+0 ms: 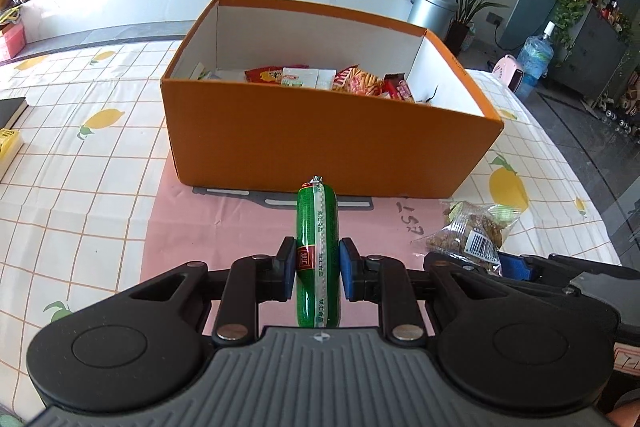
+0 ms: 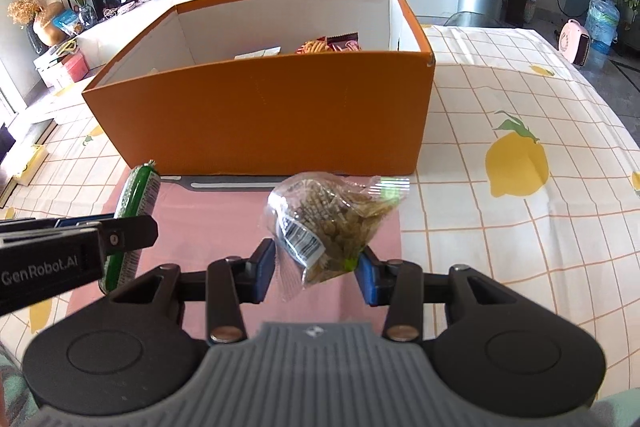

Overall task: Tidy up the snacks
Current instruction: 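Lift both held snacks over the orange box and lower them inside, then open both tools to release the sausage and snack bag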

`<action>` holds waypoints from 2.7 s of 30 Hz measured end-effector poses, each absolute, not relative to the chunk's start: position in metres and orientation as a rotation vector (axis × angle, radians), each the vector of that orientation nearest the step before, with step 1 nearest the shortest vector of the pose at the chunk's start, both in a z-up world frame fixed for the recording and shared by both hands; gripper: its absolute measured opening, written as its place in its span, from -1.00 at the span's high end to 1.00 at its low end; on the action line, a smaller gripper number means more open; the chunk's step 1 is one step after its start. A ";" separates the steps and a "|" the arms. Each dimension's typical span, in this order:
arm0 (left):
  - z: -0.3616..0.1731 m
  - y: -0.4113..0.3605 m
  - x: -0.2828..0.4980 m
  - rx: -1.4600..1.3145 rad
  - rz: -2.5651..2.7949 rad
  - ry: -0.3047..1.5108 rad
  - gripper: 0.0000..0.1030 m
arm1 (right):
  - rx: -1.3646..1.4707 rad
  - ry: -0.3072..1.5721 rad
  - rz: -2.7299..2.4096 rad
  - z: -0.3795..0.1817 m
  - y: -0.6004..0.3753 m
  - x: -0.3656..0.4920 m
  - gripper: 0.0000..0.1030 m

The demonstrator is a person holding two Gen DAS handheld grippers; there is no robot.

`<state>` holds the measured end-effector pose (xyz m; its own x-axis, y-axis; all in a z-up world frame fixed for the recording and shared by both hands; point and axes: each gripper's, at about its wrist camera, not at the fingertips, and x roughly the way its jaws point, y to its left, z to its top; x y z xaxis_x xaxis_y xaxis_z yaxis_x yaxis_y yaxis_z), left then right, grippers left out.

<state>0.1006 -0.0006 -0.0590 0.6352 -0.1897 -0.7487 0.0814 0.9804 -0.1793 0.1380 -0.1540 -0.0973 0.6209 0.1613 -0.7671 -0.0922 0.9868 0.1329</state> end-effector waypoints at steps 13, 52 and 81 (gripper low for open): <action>-0.001 -0.017 0.107 -0.081 -0.210 0.742 0.53 | 0.046 0.774 0.158 -0.036 -0.166 0.132 0.22; -0.039 -0.008 0.262 0.030 -0.201 0.892 0.53 | -0.116 0.952 0.269 -0.049 -0.131 0.329 0.23; -0.056 0.000 0.272 0.093 -0.157 1.017 -0.08 | -0.241 1.096 0.269 -0.092 -0.112 0.353 -0.39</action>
<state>0.2719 0.0000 -0.0562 0.5163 -0.0870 -0.8520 0.1734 0.9848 0.0044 0.3529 -0.1123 -0.0919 0.4310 0.0951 -0.8973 -0.3310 0.9418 -0.0592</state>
